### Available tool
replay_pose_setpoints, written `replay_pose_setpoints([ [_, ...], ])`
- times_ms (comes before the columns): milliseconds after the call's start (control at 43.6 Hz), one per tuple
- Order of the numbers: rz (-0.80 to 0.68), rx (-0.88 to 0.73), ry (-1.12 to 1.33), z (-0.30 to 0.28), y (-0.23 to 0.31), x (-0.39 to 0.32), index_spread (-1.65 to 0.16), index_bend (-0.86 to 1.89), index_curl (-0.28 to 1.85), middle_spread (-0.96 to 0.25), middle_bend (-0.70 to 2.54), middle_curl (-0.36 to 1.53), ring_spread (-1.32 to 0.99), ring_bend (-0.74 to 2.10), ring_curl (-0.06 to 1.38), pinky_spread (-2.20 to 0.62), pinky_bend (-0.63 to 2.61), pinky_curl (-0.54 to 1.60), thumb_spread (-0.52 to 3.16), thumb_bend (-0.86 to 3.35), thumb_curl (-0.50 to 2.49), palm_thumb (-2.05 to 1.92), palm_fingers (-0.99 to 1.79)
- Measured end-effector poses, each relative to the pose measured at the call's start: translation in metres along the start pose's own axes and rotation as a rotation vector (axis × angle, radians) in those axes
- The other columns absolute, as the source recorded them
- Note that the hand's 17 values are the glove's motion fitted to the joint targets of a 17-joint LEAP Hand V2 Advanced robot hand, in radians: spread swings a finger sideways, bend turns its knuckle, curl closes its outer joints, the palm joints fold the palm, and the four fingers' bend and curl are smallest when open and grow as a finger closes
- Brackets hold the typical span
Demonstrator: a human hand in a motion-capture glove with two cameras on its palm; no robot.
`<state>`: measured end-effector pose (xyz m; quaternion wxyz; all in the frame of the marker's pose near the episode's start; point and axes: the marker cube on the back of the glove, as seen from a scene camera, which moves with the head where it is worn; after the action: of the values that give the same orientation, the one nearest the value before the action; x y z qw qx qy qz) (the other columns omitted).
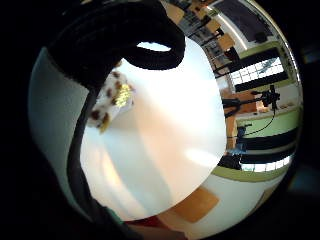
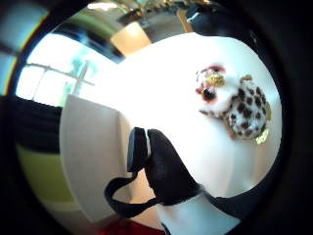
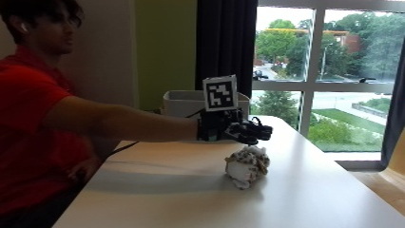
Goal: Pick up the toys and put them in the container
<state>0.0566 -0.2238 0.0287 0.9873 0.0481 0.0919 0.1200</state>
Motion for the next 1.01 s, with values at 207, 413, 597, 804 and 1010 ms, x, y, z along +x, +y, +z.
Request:
replay_pose_setpoints([
  [207, 0.037, -0.014, 0.03, 0.021, -0.021, 0.006, -0.44, 0.2, 0.55, -0.13, 0.19, 0.37, -0.02, 0.32, 0.22, 0.07, 0.79, 0.3, 1.15, -0.06, 0.28, -0.07, 0.03],
  [413, 0.021, -0.029, 0.043, 0.041, -0.029, 0.004, -0.44, 0.21, 0.53, -0.13, 0.18, 0.37, -0.03, 0.31, 0.22, 0.07, 0.78, 0.3, 1.15, -0.06, 0.25, -0.07, 0.07],
  [597, 0.024, -0.064, 0.067, 0.059, -0.036, 0.007, -0.45, 0.2, 0.51, -0.14, 0.19, 0.37, -0.06, 0.32, 0.22, 0.07, 0.78, 0.3, 1.15, -0.04, 0.25, -0.03, 0.16],
  [804, -0.013, -0.098, 0.046, 0.065, -0.04, 0.007, -0.44, 0.12, 0.45, -0.14, 0.18, 0.36, -0.07, 0.35, 0.24, 0.07, 0.95, 0.35, 1.15, -0.01, 0.28, 0.01, 0.16],
  [1010, 0.011, -0.086, 0.07, 0.077, -0.047, 0.013, -0.46, 0.16, 0.41, -0.17, 0.18, 0.34, -0.14, 0.58, 0.29, -0.01, 1.05, 0.37, 1.15, -0.01, 0.3, 0.05, 0.39],
])
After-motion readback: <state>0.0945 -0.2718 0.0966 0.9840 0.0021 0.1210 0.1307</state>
